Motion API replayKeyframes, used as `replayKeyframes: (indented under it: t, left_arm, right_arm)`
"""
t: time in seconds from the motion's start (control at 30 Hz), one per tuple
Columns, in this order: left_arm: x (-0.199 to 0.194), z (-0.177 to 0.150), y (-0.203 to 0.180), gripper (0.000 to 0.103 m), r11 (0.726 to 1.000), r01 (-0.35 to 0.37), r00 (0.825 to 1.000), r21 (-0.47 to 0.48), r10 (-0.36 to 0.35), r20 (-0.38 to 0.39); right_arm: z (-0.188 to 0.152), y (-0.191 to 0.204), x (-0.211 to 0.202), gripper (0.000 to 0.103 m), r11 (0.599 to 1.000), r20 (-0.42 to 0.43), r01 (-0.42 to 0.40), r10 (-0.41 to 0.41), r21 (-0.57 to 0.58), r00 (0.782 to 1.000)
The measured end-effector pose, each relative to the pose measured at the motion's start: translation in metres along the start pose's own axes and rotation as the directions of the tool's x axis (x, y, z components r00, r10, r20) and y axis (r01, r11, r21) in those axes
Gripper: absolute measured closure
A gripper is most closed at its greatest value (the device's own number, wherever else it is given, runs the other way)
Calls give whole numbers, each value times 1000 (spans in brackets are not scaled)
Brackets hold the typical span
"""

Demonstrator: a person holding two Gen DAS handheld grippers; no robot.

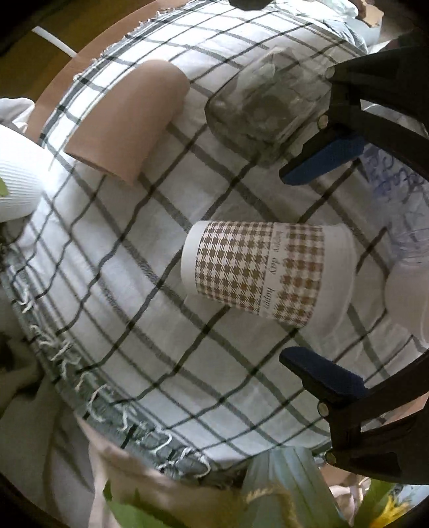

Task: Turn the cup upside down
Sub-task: 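Close the left gripper around the houndstooth paper cup's body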

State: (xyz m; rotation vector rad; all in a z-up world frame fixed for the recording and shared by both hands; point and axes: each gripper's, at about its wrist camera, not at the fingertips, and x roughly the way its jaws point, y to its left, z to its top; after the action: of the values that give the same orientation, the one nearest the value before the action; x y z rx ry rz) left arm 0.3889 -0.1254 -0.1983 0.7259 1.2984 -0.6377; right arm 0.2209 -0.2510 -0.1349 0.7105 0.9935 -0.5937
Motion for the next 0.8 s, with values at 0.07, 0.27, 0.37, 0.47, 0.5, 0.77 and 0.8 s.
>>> replayKeyframes:
  t: [0.07,0.27,0.37,0.47,0.5,0.77,0.8]
  left_arm:
    - [5,1,1,12,1000,11,1000,-1,-11,-11]
    - [14,5,6,29,999,33,999,-33,-34,-16]
    - [20,6,8,36,997,49,998,-59,-51,-22]
    - [21,4,12,37,993,68,998,-95,-69,-7]
    - [20,3,14,37,991,75,997,-110,-76,0]
    - [-4,-16,22,37,977,89,993,-193,-71,99]
    - [-6,-18,21,37,975,93,991,-201,-72,111]
  right_arm:
    - [1,1,2,7,1000,-1,9,-9,2,1000]
    - [1,3,8,7,1000,-3,25,-25,8,1000]
    - [0,3,9,7,999,-6,31,-31,8,999]
    - [-2,4,8,7,999,-3,39,-39,2,999]
    - [-2,4,8,7,999,-1,39,-39,1,999]
    - [-5,4,2,7,999,19,49,-48,-20,999]
    - [-5,4,1,7,998,21,51,-51,-22,998]
